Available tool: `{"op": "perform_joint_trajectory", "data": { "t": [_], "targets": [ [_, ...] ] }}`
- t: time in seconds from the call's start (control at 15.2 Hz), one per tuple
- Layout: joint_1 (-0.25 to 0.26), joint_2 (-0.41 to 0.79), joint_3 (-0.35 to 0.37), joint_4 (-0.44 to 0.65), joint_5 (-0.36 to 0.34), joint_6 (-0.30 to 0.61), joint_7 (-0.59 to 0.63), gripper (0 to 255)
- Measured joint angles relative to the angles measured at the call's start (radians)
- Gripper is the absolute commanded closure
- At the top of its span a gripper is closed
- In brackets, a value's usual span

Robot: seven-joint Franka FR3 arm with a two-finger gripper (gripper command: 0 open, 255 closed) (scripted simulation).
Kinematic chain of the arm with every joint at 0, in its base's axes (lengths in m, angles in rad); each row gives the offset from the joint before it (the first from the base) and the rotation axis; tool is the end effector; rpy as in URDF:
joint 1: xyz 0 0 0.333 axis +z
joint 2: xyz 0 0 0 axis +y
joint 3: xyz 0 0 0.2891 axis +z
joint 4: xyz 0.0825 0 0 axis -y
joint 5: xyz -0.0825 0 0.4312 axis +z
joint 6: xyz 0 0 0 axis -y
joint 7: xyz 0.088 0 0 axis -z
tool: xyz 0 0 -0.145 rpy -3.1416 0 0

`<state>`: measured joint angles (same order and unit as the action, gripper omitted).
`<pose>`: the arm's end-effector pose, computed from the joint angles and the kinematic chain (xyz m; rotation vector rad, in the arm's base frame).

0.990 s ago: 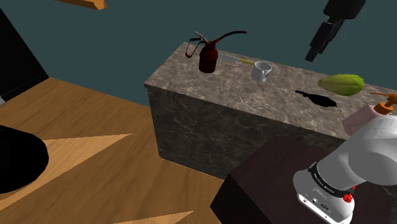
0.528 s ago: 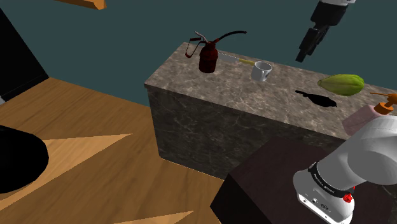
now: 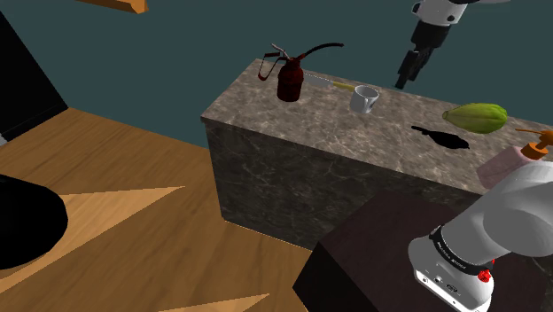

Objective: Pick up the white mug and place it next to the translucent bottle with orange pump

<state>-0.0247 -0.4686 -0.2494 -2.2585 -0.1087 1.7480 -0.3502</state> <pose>0.4444 -0.1415 0.4590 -3.1137 -0.1982 0.0767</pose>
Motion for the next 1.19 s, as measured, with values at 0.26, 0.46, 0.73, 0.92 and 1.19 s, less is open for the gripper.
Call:
{"op": "perform_joint_trajectory", "data": {
  "t": [0.26, 0.46, 0.73, 0.92, 1.19],
  "targets": [
    [-0.004, 0.133, -0.056, 0.065, 0.011, 0.069, -0.070, 0],
    [-0.011, 0.243, -0.101, 0.122, 0.032, 0.119, -0.134, 0],
    [-0.020, 0.393, -0.142, 0.208, 0.081, 0.175, -0.211, 0],
    [-0.037, 0.503, -0.165, 0.281, 0.127, 0.202, -0.274, 0],
    [-0.079, 0.678, -0.181, 0.425, 0.205, 0.214, -0.362, 0]
  ]
}}
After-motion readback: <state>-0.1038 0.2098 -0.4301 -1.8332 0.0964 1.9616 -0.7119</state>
